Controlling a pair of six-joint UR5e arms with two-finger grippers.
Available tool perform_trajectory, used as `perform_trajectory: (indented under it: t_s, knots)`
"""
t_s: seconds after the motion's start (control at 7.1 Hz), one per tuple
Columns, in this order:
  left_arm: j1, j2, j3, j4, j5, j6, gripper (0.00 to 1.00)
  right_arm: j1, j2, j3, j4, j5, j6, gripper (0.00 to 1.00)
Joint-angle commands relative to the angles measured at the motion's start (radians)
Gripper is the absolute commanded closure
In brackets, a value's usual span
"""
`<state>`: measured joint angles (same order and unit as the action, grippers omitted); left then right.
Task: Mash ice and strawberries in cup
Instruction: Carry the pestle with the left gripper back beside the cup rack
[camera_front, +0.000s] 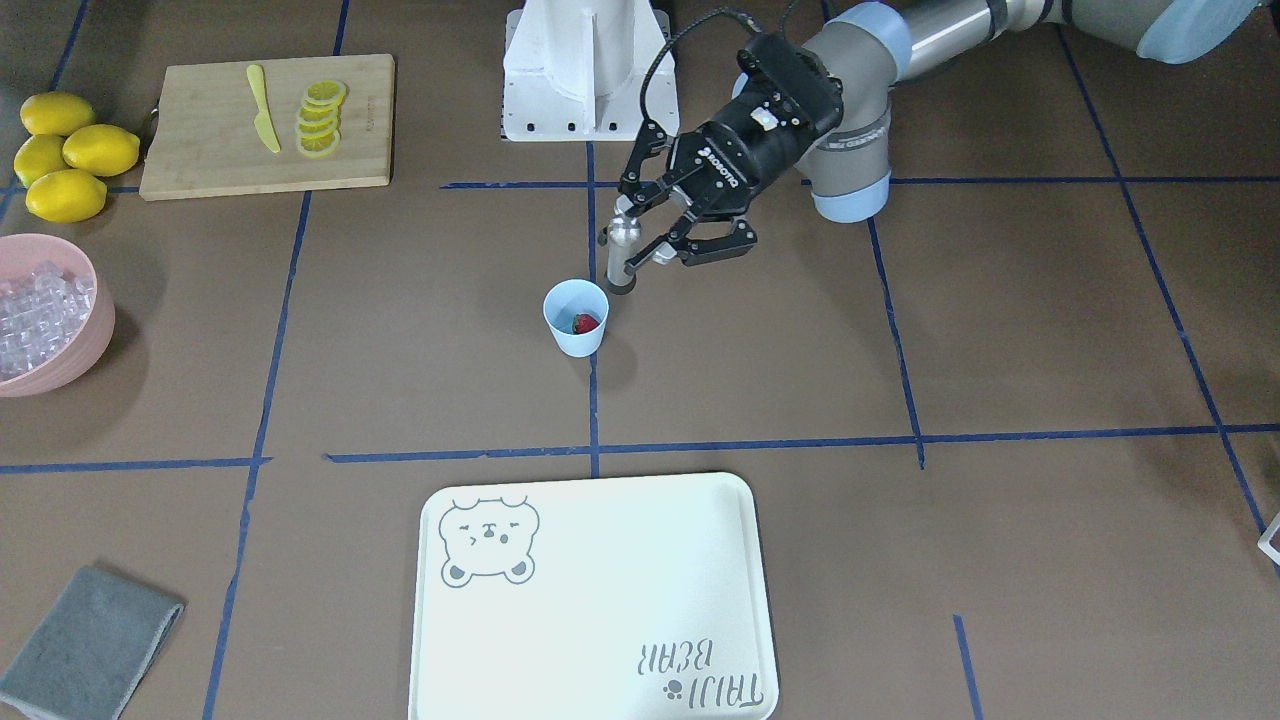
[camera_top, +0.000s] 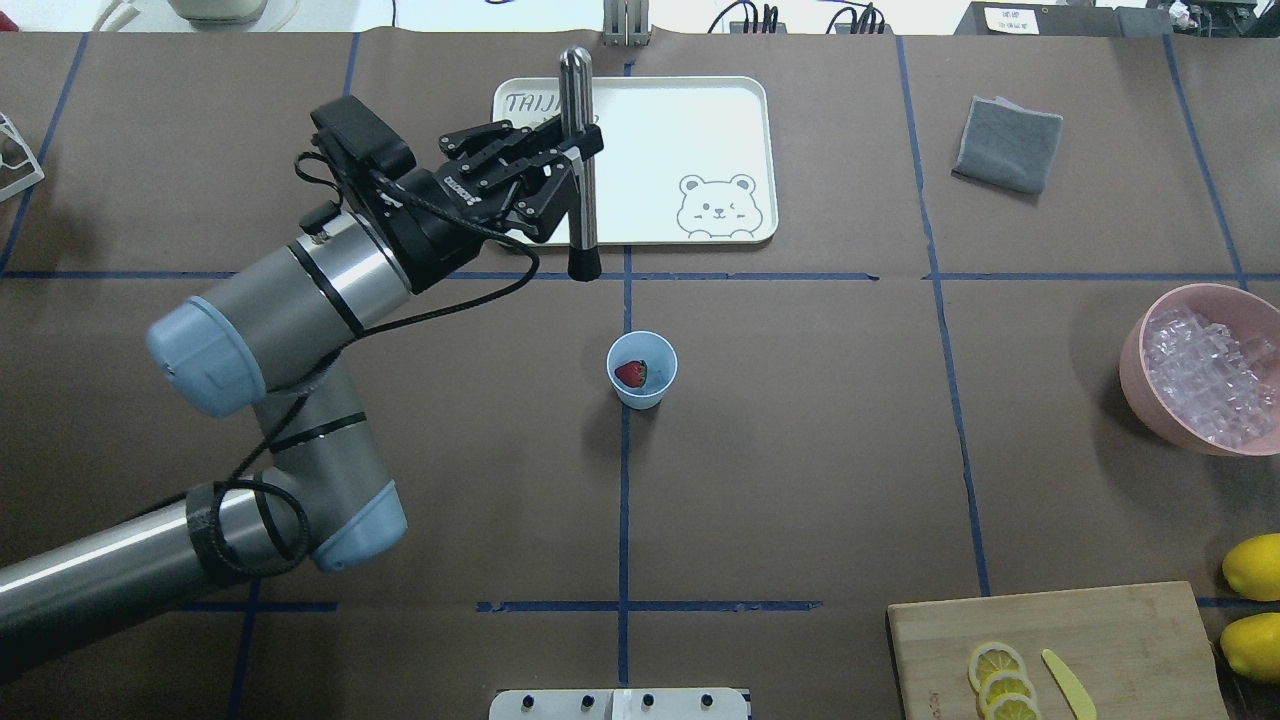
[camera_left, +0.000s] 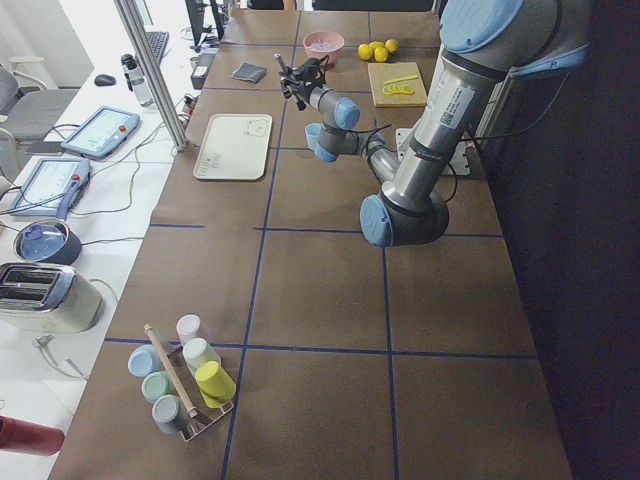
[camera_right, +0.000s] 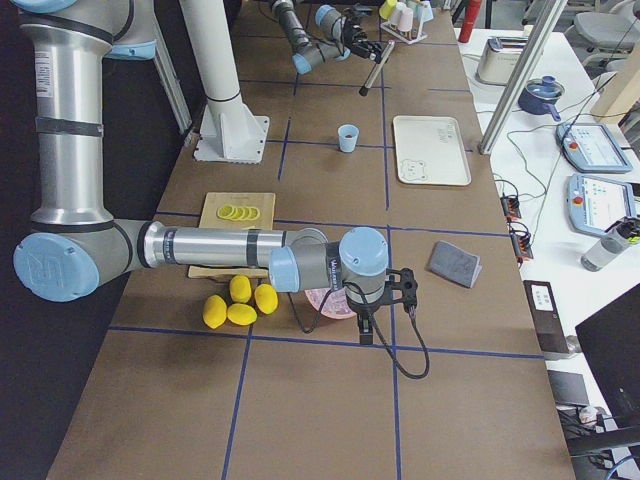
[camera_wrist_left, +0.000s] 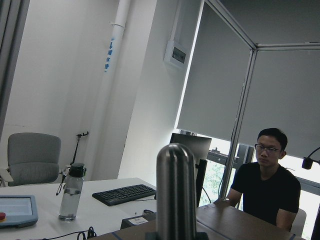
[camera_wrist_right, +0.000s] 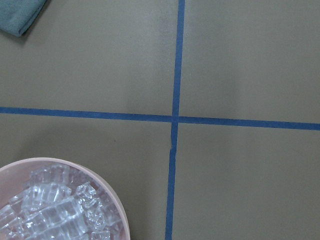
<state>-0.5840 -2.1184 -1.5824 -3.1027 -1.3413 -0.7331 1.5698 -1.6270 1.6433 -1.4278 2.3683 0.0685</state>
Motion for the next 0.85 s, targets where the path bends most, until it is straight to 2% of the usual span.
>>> perform_trajectory:
  t_s: [0.0, 0.28, 0.56, 0.7]
  knots:
    - [-0.109, 0.130, -0.062, 0.053, -0.140, -0.202, 1.00, -0.001, 0.002, 0.001, 0.001, 0.002, 0.001, 0.01]
    - [-0.193, 0.271, -0.082, 0.055, -0.279, -0.365, 1.00, -0.001, 0.002, 0.003, 0.001, 0.003, 0.005, 0.01]
    - [-0.356, 0.385, -0.090, 0.158, -0.532, -0.510, 1.00, -0.001, 0.006, 0.006, 0.001, 0.003, 0.011, 0.01]
    - [-0.425, 0.394, -0.094, 0.250, -0.643, -0.572, 1.00, -0.001, 0.006, 0.003, 0.004, -0.003, 0.011, 0.01]
